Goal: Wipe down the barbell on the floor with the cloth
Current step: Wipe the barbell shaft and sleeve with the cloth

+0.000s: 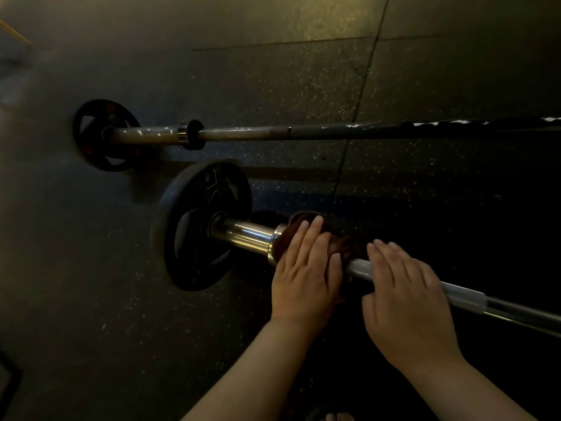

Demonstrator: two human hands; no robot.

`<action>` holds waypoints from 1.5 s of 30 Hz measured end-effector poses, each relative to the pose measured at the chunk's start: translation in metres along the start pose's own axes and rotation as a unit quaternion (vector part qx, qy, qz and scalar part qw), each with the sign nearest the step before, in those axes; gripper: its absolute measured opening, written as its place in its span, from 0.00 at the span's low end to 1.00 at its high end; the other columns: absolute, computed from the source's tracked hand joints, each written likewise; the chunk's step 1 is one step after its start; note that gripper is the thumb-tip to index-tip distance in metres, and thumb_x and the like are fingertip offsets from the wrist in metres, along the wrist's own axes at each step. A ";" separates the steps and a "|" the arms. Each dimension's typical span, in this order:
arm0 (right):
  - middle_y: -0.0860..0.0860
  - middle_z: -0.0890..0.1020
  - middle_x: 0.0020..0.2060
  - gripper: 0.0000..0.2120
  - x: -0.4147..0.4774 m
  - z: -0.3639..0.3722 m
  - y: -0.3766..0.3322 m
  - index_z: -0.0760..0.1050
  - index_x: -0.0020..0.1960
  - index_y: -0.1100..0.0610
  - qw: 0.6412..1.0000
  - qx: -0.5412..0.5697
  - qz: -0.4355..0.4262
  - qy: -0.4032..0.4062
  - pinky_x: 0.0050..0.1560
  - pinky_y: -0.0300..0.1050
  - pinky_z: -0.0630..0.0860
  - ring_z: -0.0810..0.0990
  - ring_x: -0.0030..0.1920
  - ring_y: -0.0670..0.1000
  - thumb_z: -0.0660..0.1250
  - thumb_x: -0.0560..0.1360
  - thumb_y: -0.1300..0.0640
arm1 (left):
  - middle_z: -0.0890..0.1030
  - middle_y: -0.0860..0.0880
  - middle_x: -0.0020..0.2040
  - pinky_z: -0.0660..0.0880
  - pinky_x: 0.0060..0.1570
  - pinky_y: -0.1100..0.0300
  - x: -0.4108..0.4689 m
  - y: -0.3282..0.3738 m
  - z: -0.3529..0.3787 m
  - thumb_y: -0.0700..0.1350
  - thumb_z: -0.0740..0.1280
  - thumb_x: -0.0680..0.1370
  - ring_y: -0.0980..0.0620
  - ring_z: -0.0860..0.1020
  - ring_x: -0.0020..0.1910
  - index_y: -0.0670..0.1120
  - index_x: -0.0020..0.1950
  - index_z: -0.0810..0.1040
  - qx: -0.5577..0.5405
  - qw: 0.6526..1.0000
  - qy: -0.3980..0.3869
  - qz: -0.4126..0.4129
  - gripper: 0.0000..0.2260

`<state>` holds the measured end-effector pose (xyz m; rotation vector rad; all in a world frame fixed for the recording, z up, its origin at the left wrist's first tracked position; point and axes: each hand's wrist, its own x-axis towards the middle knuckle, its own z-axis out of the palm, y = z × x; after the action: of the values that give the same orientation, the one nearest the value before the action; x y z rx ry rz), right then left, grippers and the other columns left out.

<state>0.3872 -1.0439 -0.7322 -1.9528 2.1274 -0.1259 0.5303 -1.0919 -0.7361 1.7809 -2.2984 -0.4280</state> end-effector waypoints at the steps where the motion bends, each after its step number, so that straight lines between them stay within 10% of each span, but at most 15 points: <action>1: 0.60 0.76 0.70 0.32 0.000 0.000 0.000 0.71 0.72 0.63 1.000 0.001 0.001 0.000 0.70 0.60 0.68 0.74 0.71 0.60 0.51 0.73 0.51 | 0.63 0.55 0.78 0.50 0.75 0.54 0.002 0.002 -0.001 0.56 0.48 0.83 0.58 0.51 0.79 0.53 0.72 0.68 0.000 1.000 0.009 -0.026 0.21; 5: 0.61 0.76 0.70 0.31 -0.002 -0.004 0.000 0.71 0.72 0.64 0.999 0.028 0.023 0.015 0.69 0.60 0.69 0.74 0.71 0.60 0.51 0.74 0.53 | 0.76 0.53 0.63 0.57 0.75 0.48 0.000 0.034 0.011 0.51 0.54 0.83 0.53 0.67 0.70 0.51 0.62 0.76 -0.065 0.998 0.011 -0.017 0.14; 9: 0.61 0.76 0.69 0.32 -0.008 -0.005 0.010 0.71 0.72 0.65 0.999 0.022 0.025 0.009 0.68 0.59 0.67 0.75 0.69 0.61 0.51 0.72 0.53 | 0.73 0.54 0.70 0.49 0.77 0.52 0.002 0.010 0.000 0.56 0.54 0.83 0.54 0.64 0.74 0.54 0.68 0.74 0.043 0.993 -0.032 0.104 0.17; 14: 0.60 0.75 0.71 0.32 -0.007 -0.005 0.009 0.70 0.73 0.63 0.999 0.039 0.010 -0.007 0.66 0.60 0.72 0.76 0.69 0.59 0.51 0.72 0.53 | 0.75 0.52 0.65 0.47 0.77 0.49 0.002 0.023 0.003 0.55 0.50 0.83 0.50 0.60 0.75 0.52 0.61 0.75 -0.004 0.999 0.010 -0.046 0.17; 18: 0.60 0.74 0.72 0.32 -0.008 -0.008 0.009 0.69 0.74 0.63 0.999 0.039 0.021 -0.019 0.68 0.61 0.72 0.75 0.70 0.59 0.51 0.73 0.52 | 0.77 0.53 0.62 0.54 0.75 0.48 -0.003 0.026 0.008 0.55 0.54 0.83 0.50 0.69 0.70 0.53 0.63 0.74 0.053 0.994 -0.019 0.096 0.14; 25: 0.61 0.78 0.67 0.31 0.000 -0.010 0.011 0.72 0.71 0.65 1.000 0.008 0.013 -0.027 0.63 0.61 0.76 0.79 0.65 0.60 0.57 0.71 0.53 | 0.74 0.55 0.30 0.66 0.39 0.54 0.055 0.042 -0.010 0.59 0.52 0.81 0.54 0.73 0.31 0.53 0.35 0.70 0.140 0.982 -0.113 0.057 0.19; 29: 0.62 0.78 0.67 0.31 0.002 -0.013 0.007 0.72 0.71 0.66 0.999 -0.005 0.023 -0.041 0.63 0.61 0.76 0.79 0.65 0.61 0.55 0.73 0.52 | 0.81 0.55 0.49 0.69 0.62 0.52 0.017 0.030 0.000 0.56 0.54 0.83 0.53 0.77 0.53 0.54 0.51 0.77 0.074 0.994 -0.041 0.065 0.13; 33: 0.63 0.77 0.67 0.33 -0.003 -0.012 0.009 0.72 0.71 0.67 0.999 -0.007 0.014 -0.039 0.63 0.62 0.76 0.78 0.66 0.62 0.52 0.73 0.50 | 0.72 0.50 0.70 0.56 0.76 0.46 -0.015 -0.013 0.013 0.53 0.54 0.83 0.47 0.61 0.77 0.50 0.70 0.70 0.071 0.994 0.020 0.077 0.17; 37: 0.65 0.77 0.67 0.34 -0.004 -0.007 0.005 0.70 0.72 0.68 0.999 -0.014 0.008 -0.032 0.63 0.63 0.75 0.78 0.66 0.64 0.50 0.73 0.51 | 0.76 0.50 0.65 0.56 0.76 0.47 -0.004 0.014 0.011 0.54 0.52 0.83 0.48 0.63 0.74 0.50 0.63 0.74 0.039 0.996 0.039 -0.064 0.16; 42: 0.66 0.76 0.68 0.32 -0.004 -0.006 0.009 0.70 0.71 0.70 1.000 -0.021 0.013 -0.008 0.65 0.63 0.73 0.76 0.68 0.65 0.51 0.75 0.52 | 0.79 0.53 0.61 0.55 0.73 0.53 0.003 0.024 0.004 0.55 0.51 0.84 0.52 0.71 0.67 0.53 0.63 0.74 0.074 0.992 -0.041 0.097 0.16; 45: 0.67 0.74 0.70 0.34 -0.008 -0.001 0.014 0.67 0.74 0.70 1.000 -0.015 -0.007 0.002 0.66 0.64 0.71 0.75 0.69 0.65 0.51 0.73 0.52 | 0.79 0.53 0.60 0.59 0.73 0.51 0.005 0.007 -0.004 0.56 0.51 0.84 0.50 0.72 0.66 0.52 0.62 0.75 0.081 0.996 -0.014 0.042 0.17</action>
<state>0.3743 -1.0349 -0.7338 -1.9850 2.1309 -0.0999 0.5242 -1.0956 -0.7304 1.7490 -2.4807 -0.2609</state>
